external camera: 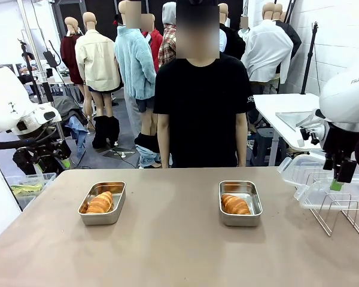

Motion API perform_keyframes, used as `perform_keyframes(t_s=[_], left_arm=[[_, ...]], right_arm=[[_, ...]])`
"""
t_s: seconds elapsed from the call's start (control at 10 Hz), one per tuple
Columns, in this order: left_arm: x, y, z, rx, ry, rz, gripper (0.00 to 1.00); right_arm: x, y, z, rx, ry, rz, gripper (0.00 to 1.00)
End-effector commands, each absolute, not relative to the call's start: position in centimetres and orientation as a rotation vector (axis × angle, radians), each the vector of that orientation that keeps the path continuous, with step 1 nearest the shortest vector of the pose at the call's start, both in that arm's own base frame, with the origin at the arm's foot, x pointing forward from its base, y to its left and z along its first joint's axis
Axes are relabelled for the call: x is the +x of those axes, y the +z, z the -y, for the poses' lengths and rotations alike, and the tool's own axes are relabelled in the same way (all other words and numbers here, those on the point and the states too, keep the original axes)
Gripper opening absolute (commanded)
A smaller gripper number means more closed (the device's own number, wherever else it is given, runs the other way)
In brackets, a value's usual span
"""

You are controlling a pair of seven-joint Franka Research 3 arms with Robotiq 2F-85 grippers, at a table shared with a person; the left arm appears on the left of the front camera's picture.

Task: Place the bread in airtight containers.
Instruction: Pick up one Airtight Container lid and hand it to the human.

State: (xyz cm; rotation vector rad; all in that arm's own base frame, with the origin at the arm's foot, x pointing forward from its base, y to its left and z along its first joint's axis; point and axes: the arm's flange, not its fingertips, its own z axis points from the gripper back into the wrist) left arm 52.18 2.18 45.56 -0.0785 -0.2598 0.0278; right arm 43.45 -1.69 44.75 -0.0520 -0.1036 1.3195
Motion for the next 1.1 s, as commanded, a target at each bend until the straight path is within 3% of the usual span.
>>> perform_keyframes(t_s=[0.0, 0.2, 0.3, 0.7, 0.8, 1.0], left_arm=[[52.06, 45.7, -2.23, -0.077, 0.029, 0.263, 0.88], [52.06, 45.7, -2.23, -0.077, 0.029, 0.263, 0.88], [52.06, 45.7, -2.23, -0.077, 0.029, 0.263, 0.88], [52.06, 45.7, -2.23, -0.077, 0.029, 0.263, 0.88], [52.06, 45.7, -2.23, -0.077, 0.029, 0.263, 0.88], [52.06, 45.7, -2.23, -0.077, 0.029, 0.263, 0.88]], right_arm=[[44.2, 44.0, 1.95, -0.051, 1.358, 0.109, 1.0], [44.47, 43.55, 1.87, -0.043, 1.37, 0.089, 1.0], [44.58, 43.46, 1.9, -0.035, 1.374, 0.088, 0.91], [44.57, 43.58, 1.99, -0.026, 1.367, 0.088, 0.12], [44.6, 43.7, 2.09, -0.027, 1.365, 0.085, 0.0], [44.65, 44.0, 2.22, -0.034, 1.361, 0.09, 0.0]])
